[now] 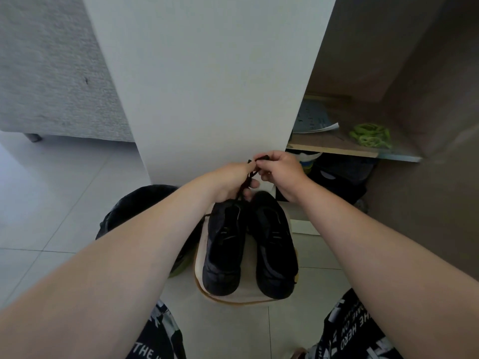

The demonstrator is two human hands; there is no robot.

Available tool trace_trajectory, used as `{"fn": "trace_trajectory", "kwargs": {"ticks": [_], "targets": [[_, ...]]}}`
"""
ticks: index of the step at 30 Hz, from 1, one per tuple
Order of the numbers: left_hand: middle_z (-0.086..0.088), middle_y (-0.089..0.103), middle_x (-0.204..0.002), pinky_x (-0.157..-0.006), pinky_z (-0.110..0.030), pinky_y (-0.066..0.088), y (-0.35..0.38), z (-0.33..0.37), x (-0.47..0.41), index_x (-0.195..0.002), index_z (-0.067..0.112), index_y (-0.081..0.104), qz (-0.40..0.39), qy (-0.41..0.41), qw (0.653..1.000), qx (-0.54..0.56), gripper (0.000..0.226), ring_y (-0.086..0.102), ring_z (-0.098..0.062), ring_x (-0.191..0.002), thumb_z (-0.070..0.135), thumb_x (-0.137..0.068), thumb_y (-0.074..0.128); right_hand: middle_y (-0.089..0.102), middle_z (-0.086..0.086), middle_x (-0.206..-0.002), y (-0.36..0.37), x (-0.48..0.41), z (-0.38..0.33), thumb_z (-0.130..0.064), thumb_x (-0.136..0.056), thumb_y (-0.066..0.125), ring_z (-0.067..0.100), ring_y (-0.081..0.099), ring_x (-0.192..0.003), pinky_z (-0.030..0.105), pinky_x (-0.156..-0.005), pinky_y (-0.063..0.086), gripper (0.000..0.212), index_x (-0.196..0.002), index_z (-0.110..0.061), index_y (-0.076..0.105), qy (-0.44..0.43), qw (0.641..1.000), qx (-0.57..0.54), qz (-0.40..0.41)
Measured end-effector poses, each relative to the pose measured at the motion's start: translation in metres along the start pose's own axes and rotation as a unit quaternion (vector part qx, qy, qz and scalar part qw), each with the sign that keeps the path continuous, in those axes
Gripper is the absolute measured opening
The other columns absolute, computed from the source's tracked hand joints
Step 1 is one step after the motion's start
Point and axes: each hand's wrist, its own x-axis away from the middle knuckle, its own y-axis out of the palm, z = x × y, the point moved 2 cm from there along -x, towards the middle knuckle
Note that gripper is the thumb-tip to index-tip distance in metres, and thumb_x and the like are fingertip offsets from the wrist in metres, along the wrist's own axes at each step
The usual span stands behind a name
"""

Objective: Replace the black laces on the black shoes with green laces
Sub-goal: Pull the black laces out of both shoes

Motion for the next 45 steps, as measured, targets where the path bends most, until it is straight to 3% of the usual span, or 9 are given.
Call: {"fn": "trace_trajectory", "kwargs": {"ticks": [7,11,17,22,26,31,36,41,45], "targets": [[0.008,0.029,-0.048,-0.055,-0.025,0.042,-0.008,0.044,0.019,-0.082,0.016,0.053,0.082,0.095,0.988,0.086,0.024,0.022,-0.007,-0.036,0.017,-0.102,0.04,0.056,0.003,-0.137,0.015,0.014,0.019,-0.012,-0.074,0.05,0.013,0.064,-0.073,0.024,-0.055,0.038,0.063,-0.137,-0.02,0.053,0.117,0.968,0.122,-0.188],[0.008,0.027,-0.052,-0.052,-0.024,0.045,-0.006,0.069,0.04,-0.082,0.018,0.05,0.03,0.166,0.962,0.215,0.027,0.022,-0.008,-0.042,0.021,-0.105,0.037,0.07,-0.005,-0.112,0.042,0.033,0.013,-0.022,-0.095,0.065,0.011,0.065,-0.08,0.025,-0.063,0.04,0.028,-0.122,-0.027,0.063,0.084,0.917,0.238,-0.31],[0.01,0.046,-0.065,-0.055,-0.027,0.035,-0.047,0.063,0.045,-0.079,0.024,0.061,0.278,0.259,0.915,-0.138,0.029,0.042,-0.009,-0.055,0.02,-0.1,0.041,0.066,0.001,-0.066,0.025,0.023,0.006,-0.036,-0.1,0.056,0.016,0.056,-0.057,0.028,-0.057,0.046,0.03,-0.08,-0.014,0.063,0.091,0.948,0.296,-0.076],[-0.003,0.064,-0.105,-0.072,-0.026,0.045,-0.044,0.02,0.037,-0.11,0.021,0.064,0.111,0.105,0.944,-0.292,0.041,0.059,-0.019,-0.093,0.023,-0.069,0.06,0.041,0.003,-0.061,0.013,0.018,-0.017,-0.014,-0.086,0.066,0.015,0.034,-0.052,0.026,-0.049,0.025,0.022,-0.065,-0.012,0.059,-0.002,0.986,0.164,-0.016],[0.005,0.066,-0.09,-0.076,-0.028,0.044,-0.021,0.01,0.035,-0.102,0.016,0.067,0.01,0.096,0.931,-0.352,0.03,0.059,-0.014,-0.082,0.025,-0.073,0.068,0.038,0.005,-0.059,0.02,0.022,-0.03,0.003,-0.088,0.054,0.015,0.031,-0.048,0.022,-0.045,0.025,0.024,-0.066,-0.005,0.053,-0.039,0.998,0.034,-0.022],[0.004,0.058,-0.072,-0.062,-0.027,0.037,-0.016,0.033,0.039,-0.079,0.019,0.063,0.086,0.156,0.903,-0.392,0.025,0.052,-0.017,-0.073,0.026,-0.099,0.048,0.052,0.012,-0.074,0.013,0.02,-0.026,0.005,-0.088,0.045,0.018,0.046,-0.051,0.028,-0.049,0.033,0.021,-0.082,-0.01,0.059,-0.007,0.998,0.046,0.038],[0.008,0.047,-0.062,-0.054,-0.026,0.029,-0.016,0.06,0.056,-0.081,0.015,0.055,0.051,0.218,0.955,-0.193,0.019,0.043,-0.011,-0.058,0.02,-0.099,0.05,0.052,0.0,-0.129,0.017,0.03,-0.007,-0.001,-0.091,0.056,0.015,0.062,-0.068,0.028,-0.057,0.043,0.055,-0.143,-0.019,0.048,0.074,0.961,0.219,-0.151],[0.006,0.045,-0.054,-0.054,-0.022,0.03,-0.023,0.078,0.063,-0.086,0.016,0.052,0.038,0.231,0.962,0.144,0.024,0.043,-0.011,-0.054,0.017,-0.105,0.038,0.075,-0.003,-0.105,0.03,0.038,-0.006,-0.036,-0.1,0.058,0.011,0.065,-0.068,0.025,-0.061,0.043,0.024,-0.096,-0.017,0.072,0.077,0.939,0.27,-0.201],[0.005,0.046,-0.064,-0.05,-0.022,0.032,-0.052,0.07,0.059,-0.094,0.018,0.058,0.252,0.257,0.931,-0.061,0.021,0.046,-0.011,-0.061,0.015,-0.102,0.039,0.076,-0.003,-0.087,0.018,0.035,-0.006,-0.032,-0.1,0.05,0.012,0.058,-0.058,0.023,-0.053,0.036,0.027,-0.085,-0.015,0.064,0.127,0.94,0.307,-0.083]]}}
